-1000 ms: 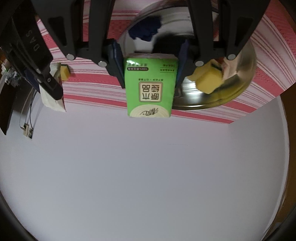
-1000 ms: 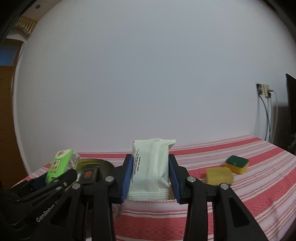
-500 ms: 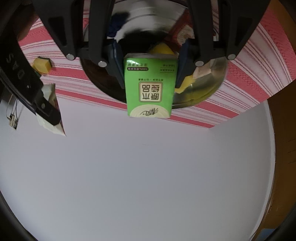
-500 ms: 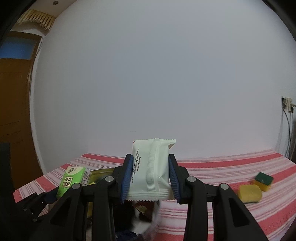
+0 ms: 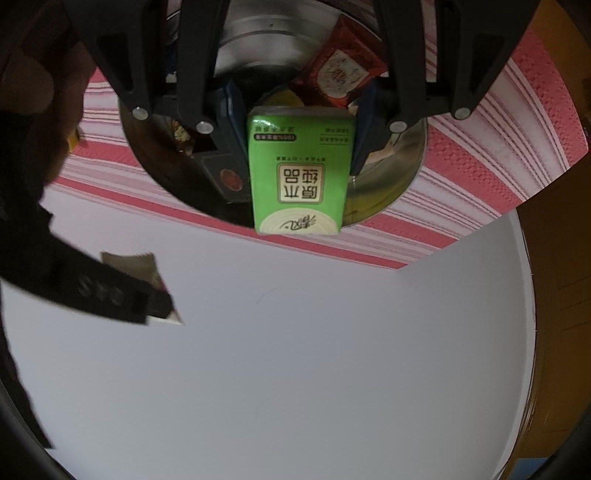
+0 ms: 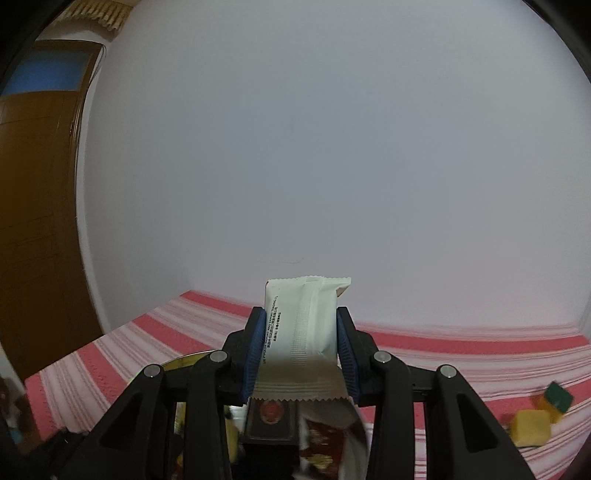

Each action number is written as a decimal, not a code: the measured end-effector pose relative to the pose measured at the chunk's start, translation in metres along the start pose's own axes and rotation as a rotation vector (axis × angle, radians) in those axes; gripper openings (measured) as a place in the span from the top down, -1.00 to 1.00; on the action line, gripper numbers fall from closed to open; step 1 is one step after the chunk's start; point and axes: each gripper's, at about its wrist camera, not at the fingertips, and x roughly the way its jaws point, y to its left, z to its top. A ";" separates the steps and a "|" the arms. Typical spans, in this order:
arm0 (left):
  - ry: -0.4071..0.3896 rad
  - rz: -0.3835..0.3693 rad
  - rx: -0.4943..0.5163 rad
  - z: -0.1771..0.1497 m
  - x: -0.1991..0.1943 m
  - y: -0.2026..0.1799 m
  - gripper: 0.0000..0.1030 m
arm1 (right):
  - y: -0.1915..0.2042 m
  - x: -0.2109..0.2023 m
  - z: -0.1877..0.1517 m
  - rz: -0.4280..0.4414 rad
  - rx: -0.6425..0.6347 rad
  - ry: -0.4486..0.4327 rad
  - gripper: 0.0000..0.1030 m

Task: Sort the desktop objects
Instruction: 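Open both grippers to drop the tissue pack and white packet into the tin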

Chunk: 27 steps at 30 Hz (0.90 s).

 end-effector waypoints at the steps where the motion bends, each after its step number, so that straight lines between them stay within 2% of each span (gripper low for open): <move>1: 0.003 0.005 0.000 0.000 0.001 0.001 0.04 | 0.000 0.008 0.001 0.018 0.012 0.026 0.21; 3: 0.018 0.016 0.003 -0.001 0.002 0.001 0.04 | 0.000 0.026 0.003 0.033 0.006 0.083 0.21; 4: 0.028 0.019 0.007 -0.001 0.005 0.001 0.04 | -0.012 0.039 0.004 0.043 -0.002 0.114 0.21; 8: 0.070 0.030 0.023 -0.004 0.016 0.003 0.04 | -0.003 0.071 -0.001 0.078 -0.025 0.231 0.19; 10: 0.102 0.036 0.025 -0.005 0.021 0.001 0.03 | 0.006 0.080 -0.005 0.098 -0.031 0.292 0.08; 11: 0.116 0.041 0.025 -0.006 0.024 0.000 -0.03 | 0.007 0.080 -0.008 0.086 -0.021 0.304 -0.11; 12: 0.128 0.050 0.027 -0.008 0.027 0.001 -0.26 | 0.004 0.080 -0.009 0.083 -0.002 0.294 -0.32; 13: 0.134 0.059 0.028 -0.009 0.030 0.002 -0.41 | 0.000 0.075 -0.010 0.087 0.021 0.265 -0.39; 14: 0.136 0.070 0.027 -0.010 0.031 0.003 -0.69 | -0.004 0.069 -0.012 0.088 0.036 0.241 -0.48; 15: 0.135 0.080 0.026 -0.011 0.029 0.001 -0.84 | -0.009 0.060 -0.012 0.090 0.052 0.211 -0.49; 19: 0.121 0.087 0.002 -0.012 0.024 0.000 -0.90 | -0.008 0.030 -0.022 0.064 0.079 0.103 -0.52; 23: 0.119 0.106 0.020 -0.013 0.023 -0.006 -0.93 | -0.009 0.009 -0.032 0.014 0.099 0.013 -0.65; 27: 0.119 0.107 0.016 -0.014 0.024 -0.003 -0.95 | -0.012 -0.005 -0.042 -0.013 0.112 -0.037 -0.77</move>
